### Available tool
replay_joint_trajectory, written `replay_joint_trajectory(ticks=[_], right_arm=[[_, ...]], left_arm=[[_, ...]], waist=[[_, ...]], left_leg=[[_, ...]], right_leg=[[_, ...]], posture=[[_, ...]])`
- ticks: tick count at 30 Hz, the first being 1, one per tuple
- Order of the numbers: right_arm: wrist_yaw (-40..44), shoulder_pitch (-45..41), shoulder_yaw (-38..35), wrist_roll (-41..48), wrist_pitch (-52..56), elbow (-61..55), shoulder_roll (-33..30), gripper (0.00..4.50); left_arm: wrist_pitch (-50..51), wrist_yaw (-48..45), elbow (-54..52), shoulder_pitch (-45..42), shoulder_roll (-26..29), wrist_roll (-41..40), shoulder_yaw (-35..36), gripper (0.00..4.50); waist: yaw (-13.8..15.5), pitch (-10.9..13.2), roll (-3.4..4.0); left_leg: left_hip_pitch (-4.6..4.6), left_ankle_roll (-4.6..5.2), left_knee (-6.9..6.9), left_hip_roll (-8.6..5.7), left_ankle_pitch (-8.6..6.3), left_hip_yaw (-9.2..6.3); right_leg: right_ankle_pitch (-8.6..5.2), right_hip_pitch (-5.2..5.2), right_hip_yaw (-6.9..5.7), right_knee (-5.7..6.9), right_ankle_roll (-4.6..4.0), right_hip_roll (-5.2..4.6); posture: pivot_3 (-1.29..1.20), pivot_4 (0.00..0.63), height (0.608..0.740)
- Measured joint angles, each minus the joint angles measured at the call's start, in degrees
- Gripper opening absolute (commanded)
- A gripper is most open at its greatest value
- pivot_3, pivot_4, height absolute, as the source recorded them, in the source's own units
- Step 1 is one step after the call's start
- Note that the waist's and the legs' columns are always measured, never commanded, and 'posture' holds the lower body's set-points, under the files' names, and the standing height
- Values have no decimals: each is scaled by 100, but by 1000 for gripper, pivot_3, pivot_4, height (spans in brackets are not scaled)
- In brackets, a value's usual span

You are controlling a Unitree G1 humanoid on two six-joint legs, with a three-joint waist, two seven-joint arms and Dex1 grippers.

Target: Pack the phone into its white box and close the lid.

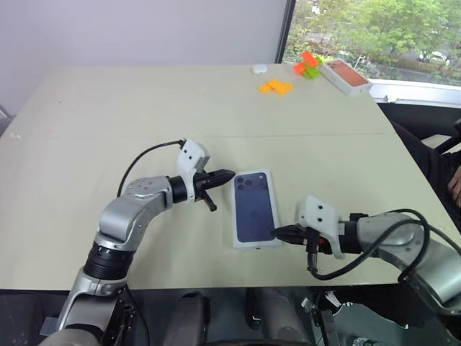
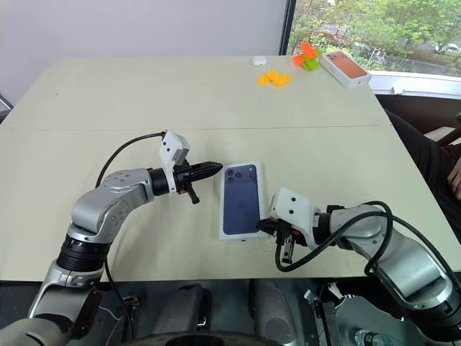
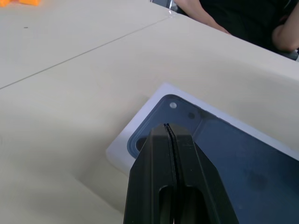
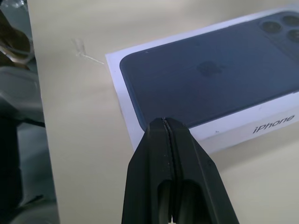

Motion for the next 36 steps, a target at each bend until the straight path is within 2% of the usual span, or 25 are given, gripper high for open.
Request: replay_joint_trajectory(ticks=[9,14,18,23,27,36], right_arm=[[87,310,8,-215,-249,199,-269,0],[52,142,-381,258,-45,228,61,0],[-10,27,-538,388,64,224,70,0],[30,-43,-526,438,82,227,61,0],[115,76,-247,268,-85,223,-5,0],[0,269,12,-34,-158,228,5,0]], left_arm=[[-43,-26,7,28,24,37,-14,42],[-6,-7,-3,173,138,9,160,42],[12,-24,-55,340,368,6,309,42],[11,10,22,246,177,19,300,42],[-25,103,243,-265,-272,51,99,42],[-232,151,1013,-526,-303,1036,-853,42]], waist=[[-4,-1,-1],[-15,0,0],[-2,0,0],[29,0,-1],[114,0,-2],[113,-2,-1]], left_leg=[[2,0,0,0,0,-1],[5,0,0,3,0,-3],[5,0,0,4,0,-9],[-3,0,0,0,0,-8],[-3,0,1,-3,0,-6],[3,0,0,-1,0,-7]], right_leg=[[0,6,-2,-3,0,0],[0,4,-2,5,0,6],[-1,4,-7,6,0,7],[0,4,-8,-3,0,-1],[0,4,-8,-6,0,-1],[0,6,-7,-2,0,6]], posture=[[0,150,740],[0,150,740],[0,150,740],[0,150,740],[0,150,740],[0,150,740]])
